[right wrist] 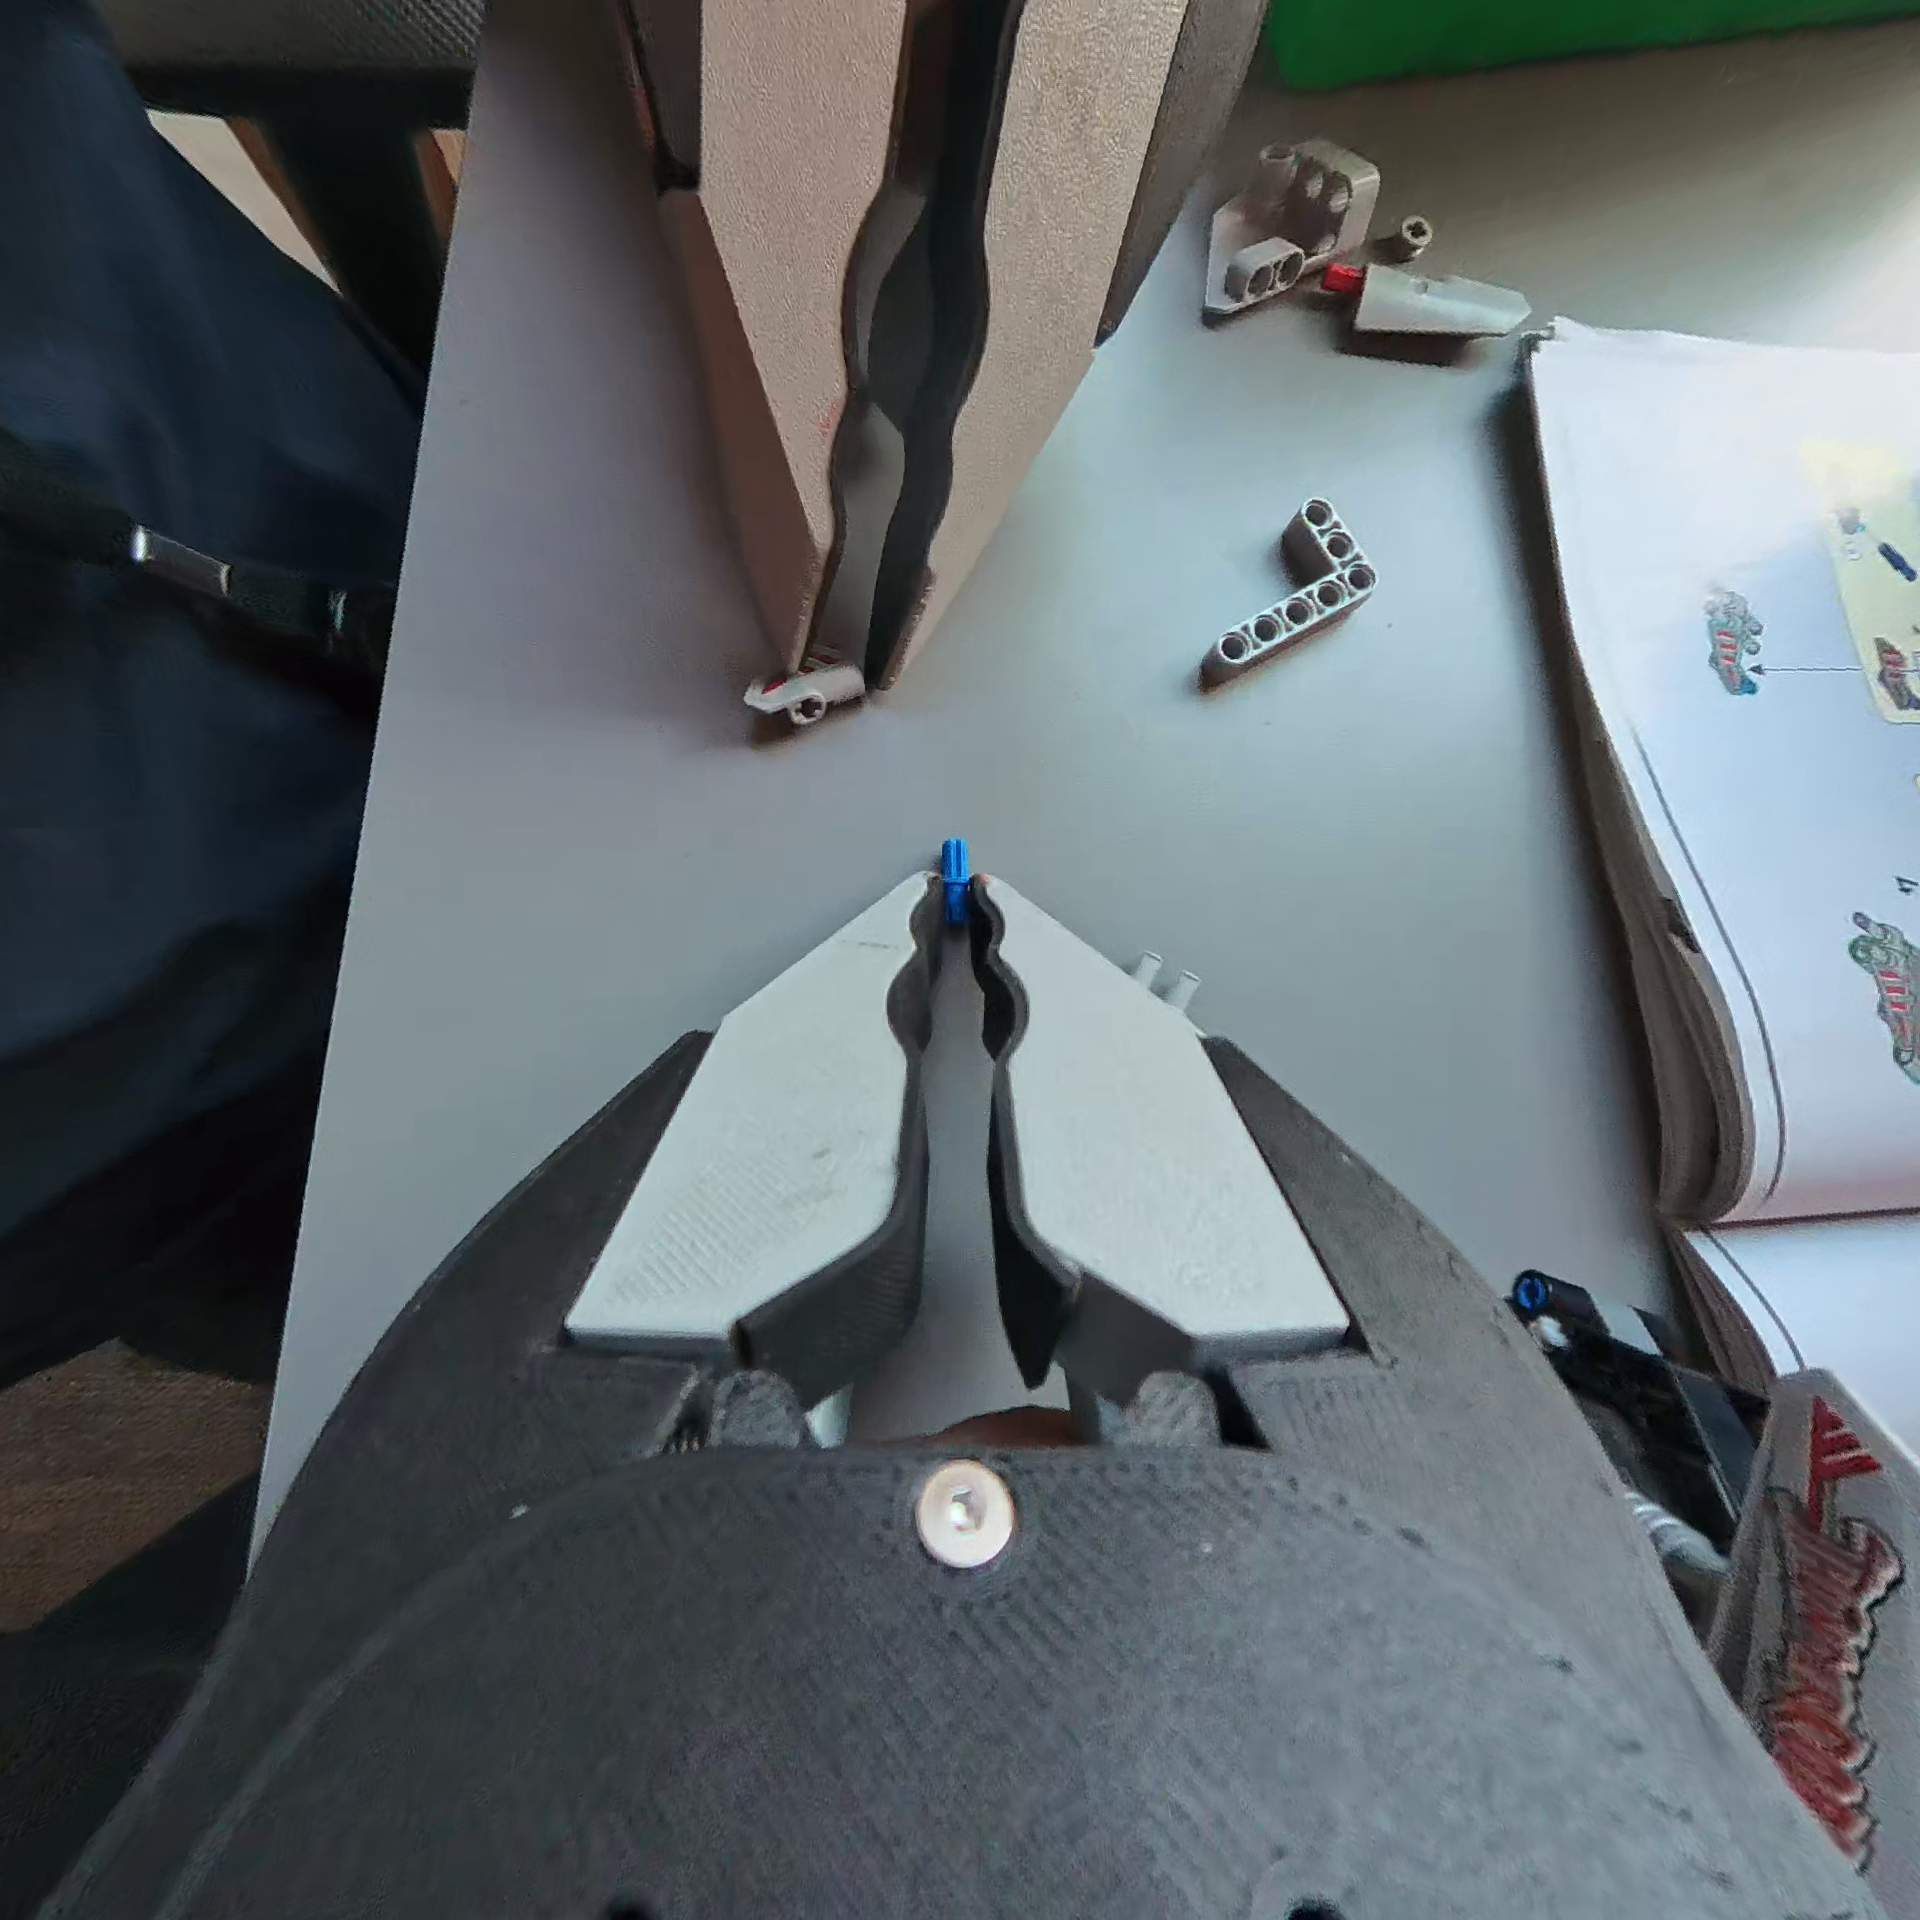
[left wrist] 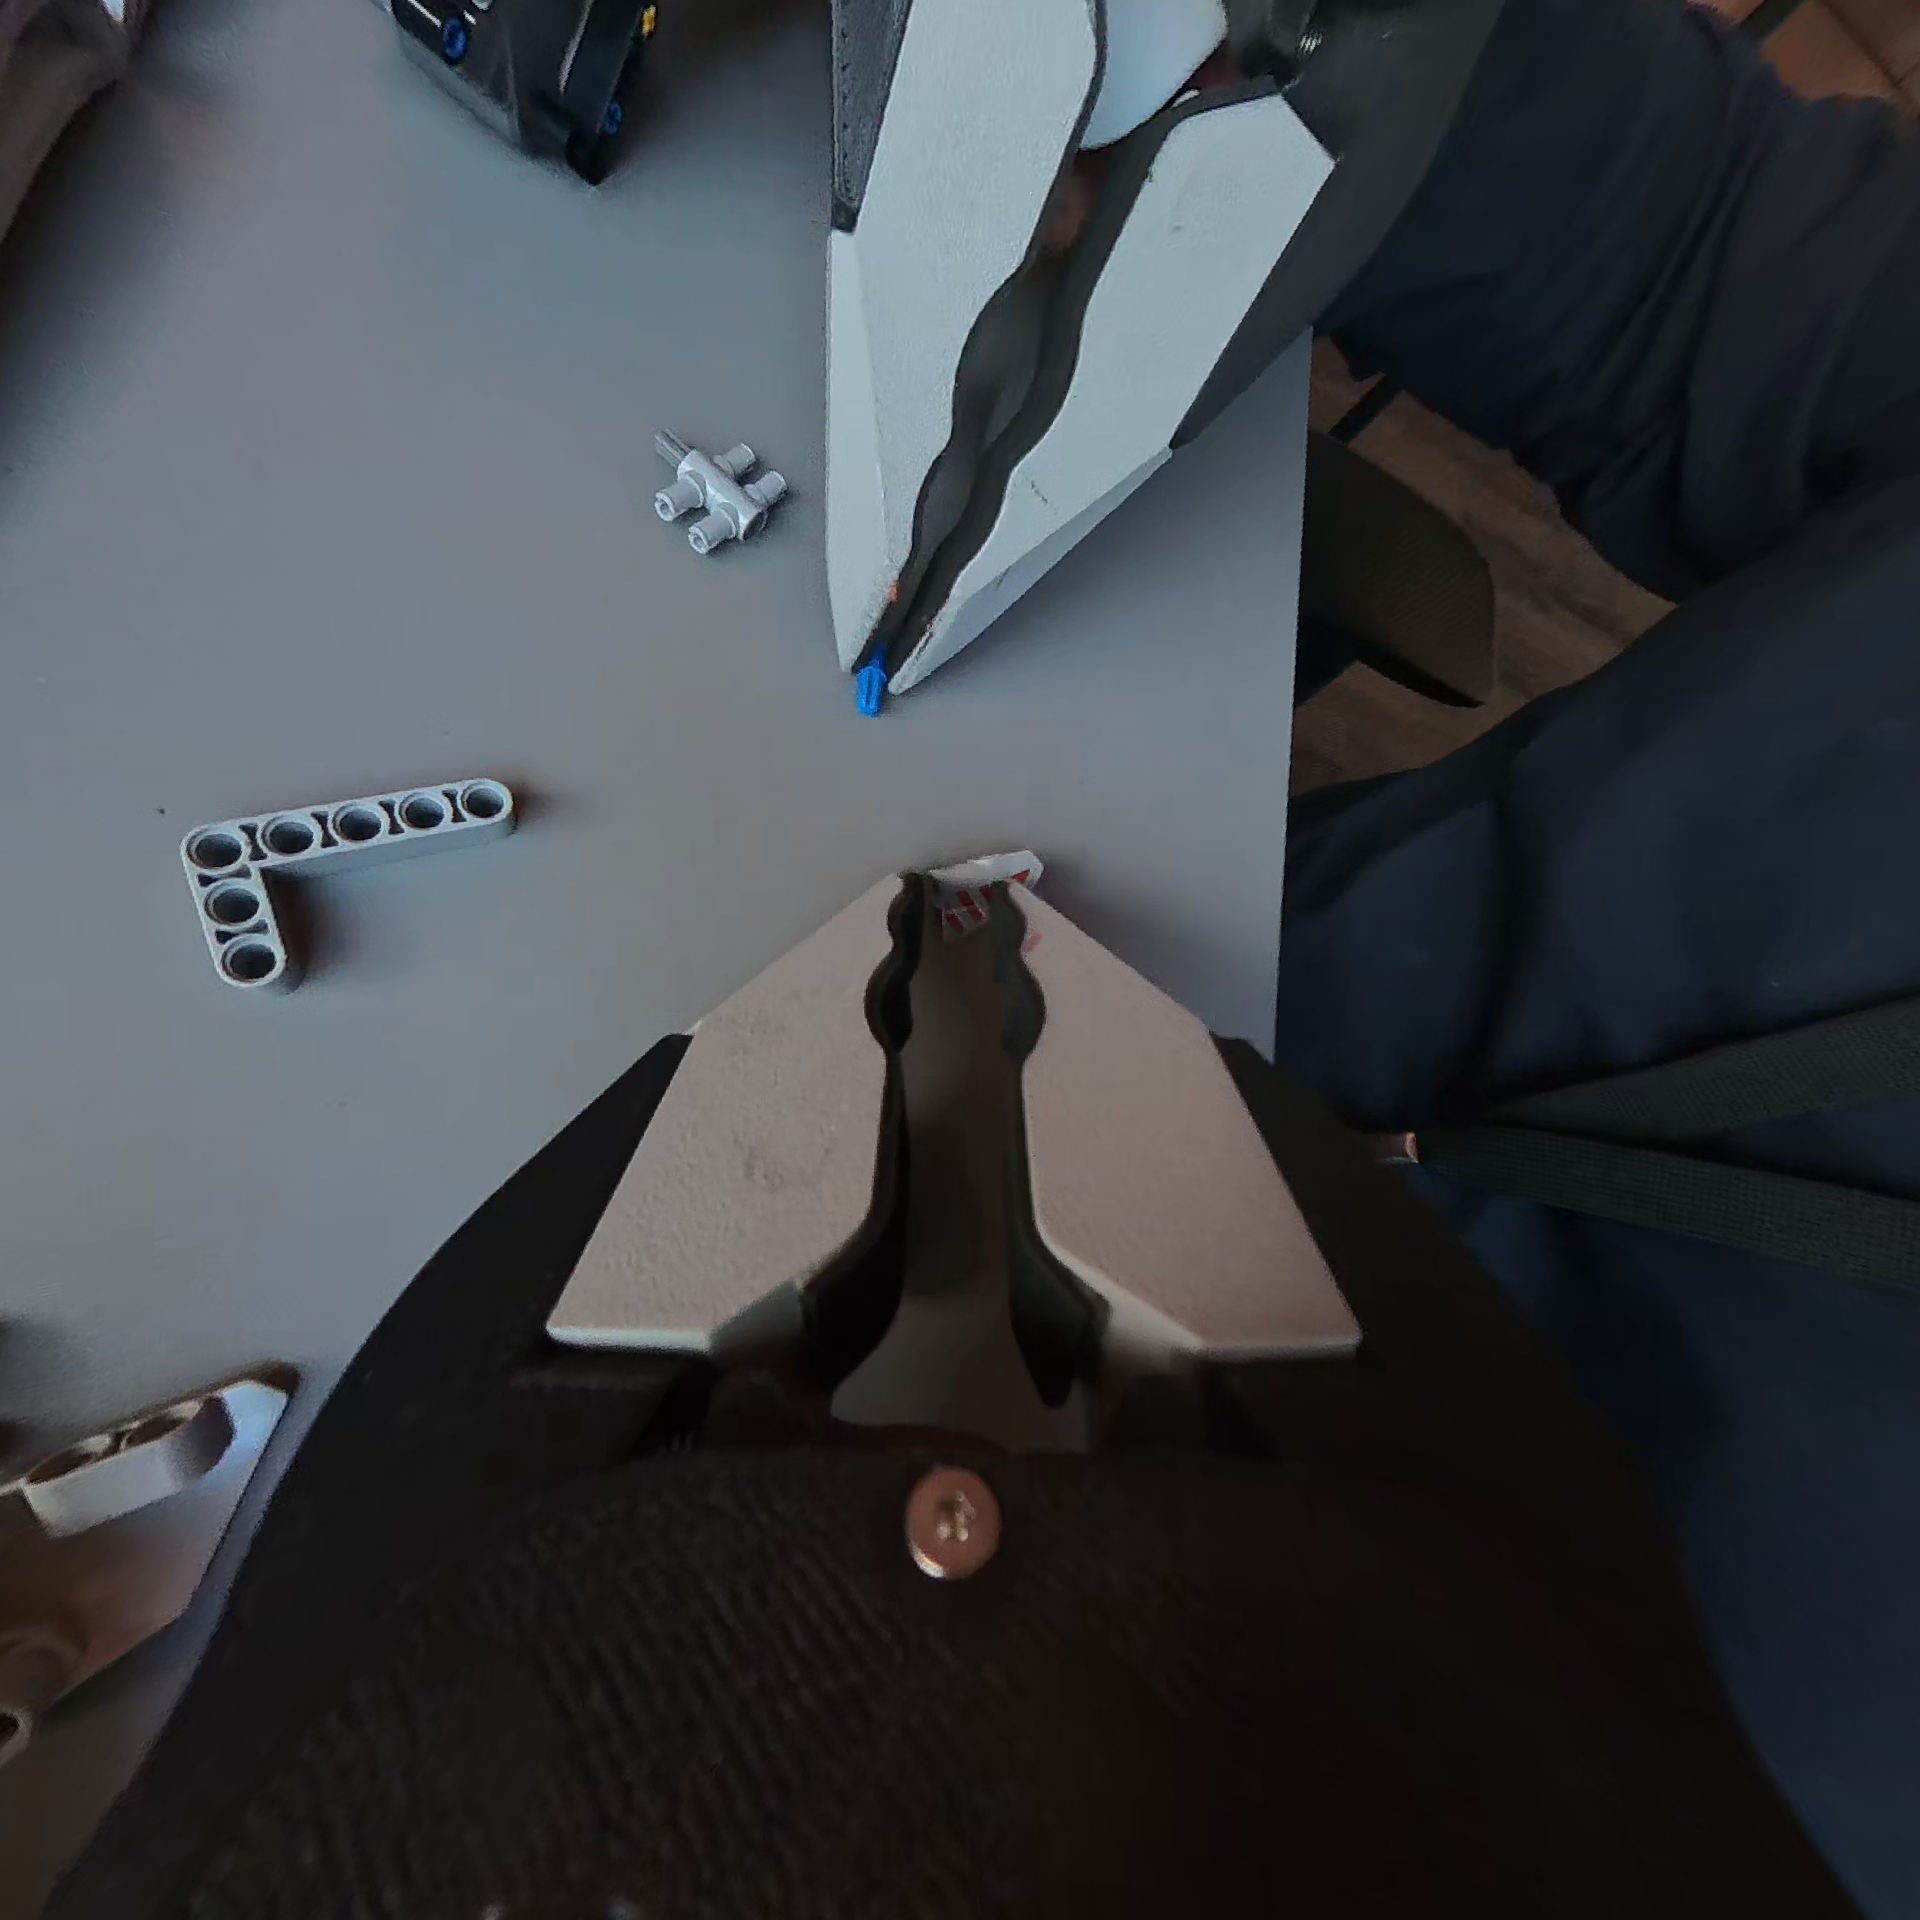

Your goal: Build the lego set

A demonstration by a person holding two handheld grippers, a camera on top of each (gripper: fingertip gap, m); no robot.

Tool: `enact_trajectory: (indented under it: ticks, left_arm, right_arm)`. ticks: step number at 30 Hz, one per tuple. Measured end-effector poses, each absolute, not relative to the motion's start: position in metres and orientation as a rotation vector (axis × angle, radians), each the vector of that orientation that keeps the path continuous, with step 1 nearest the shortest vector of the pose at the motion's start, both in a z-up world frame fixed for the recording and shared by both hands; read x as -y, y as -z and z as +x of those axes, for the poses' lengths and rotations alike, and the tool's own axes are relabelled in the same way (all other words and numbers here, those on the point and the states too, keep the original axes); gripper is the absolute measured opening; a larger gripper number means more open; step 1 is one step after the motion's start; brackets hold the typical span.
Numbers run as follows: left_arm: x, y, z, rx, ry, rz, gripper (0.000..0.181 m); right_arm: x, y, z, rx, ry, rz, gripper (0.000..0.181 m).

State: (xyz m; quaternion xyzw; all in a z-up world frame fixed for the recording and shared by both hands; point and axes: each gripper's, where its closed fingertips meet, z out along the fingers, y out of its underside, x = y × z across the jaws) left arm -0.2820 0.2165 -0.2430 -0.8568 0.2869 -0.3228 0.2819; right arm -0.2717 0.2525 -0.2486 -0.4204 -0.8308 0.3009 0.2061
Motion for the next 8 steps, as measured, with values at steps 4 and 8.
enact_trajectory:
  ticks: [4,8]
  left_arm:
    - [-0.2149,0.2436,-0.2800,-0.804,0.849,-2.286,0.007]
    - [-0.2173,0.2428,-0.2822,-0.813,0.791,-2.269,0.011]
  right_arm:
    - [-0.2498,0.2483,-0.2697,2.275,-0.849,-1.191,0.001]
    - [-0.2459,0.2477,-0.2695,2.248,-0.826,-1.188,0.001]
